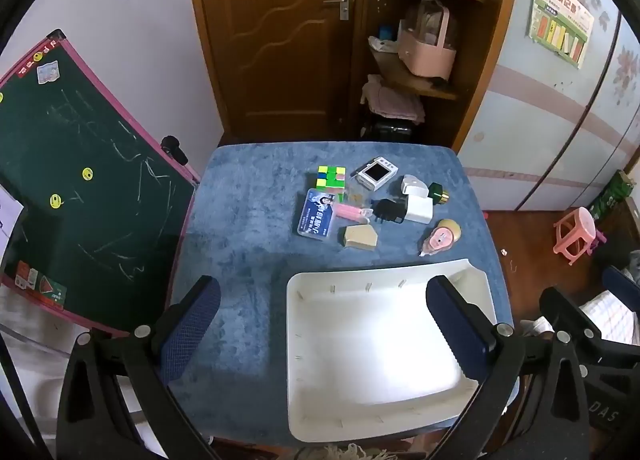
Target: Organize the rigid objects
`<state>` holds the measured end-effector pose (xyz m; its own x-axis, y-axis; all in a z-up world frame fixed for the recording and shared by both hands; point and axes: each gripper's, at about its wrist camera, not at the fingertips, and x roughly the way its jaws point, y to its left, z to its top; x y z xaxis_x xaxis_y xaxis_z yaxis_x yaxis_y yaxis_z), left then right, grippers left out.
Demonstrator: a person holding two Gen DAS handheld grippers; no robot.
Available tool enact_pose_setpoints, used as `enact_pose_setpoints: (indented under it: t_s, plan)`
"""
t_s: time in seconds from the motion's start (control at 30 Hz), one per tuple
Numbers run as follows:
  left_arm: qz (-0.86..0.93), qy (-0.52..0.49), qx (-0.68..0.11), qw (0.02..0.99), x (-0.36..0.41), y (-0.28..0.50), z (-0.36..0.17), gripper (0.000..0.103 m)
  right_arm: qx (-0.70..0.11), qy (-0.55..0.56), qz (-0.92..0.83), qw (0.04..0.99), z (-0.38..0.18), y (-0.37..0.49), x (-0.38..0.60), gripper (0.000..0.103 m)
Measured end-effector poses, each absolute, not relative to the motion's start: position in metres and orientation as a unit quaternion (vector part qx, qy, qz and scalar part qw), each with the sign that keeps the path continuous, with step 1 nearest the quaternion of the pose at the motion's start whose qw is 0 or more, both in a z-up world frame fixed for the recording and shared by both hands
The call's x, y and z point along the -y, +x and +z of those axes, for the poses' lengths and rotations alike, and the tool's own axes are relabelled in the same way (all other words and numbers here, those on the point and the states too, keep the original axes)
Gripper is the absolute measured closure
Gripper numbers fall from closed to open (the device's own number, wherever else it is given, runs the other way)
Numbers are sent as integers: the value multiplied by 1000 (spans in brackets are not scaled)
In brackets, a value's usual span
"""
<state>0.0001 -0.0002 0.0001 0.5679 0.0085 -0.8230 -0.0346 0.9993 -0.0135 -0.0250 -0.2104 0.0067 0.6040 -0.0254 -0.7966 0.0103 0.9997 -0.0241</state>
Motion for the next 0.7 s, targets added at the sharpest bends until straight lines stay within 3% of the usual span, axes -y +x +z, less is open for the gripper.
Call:
enact_pose_setpoints:
  t_s: [0.7]
  plan:
    - [5, -27, -476, 879, -5, 4, -8, 1, -456, 2, -2, 890, 2, -18, 207, 2]
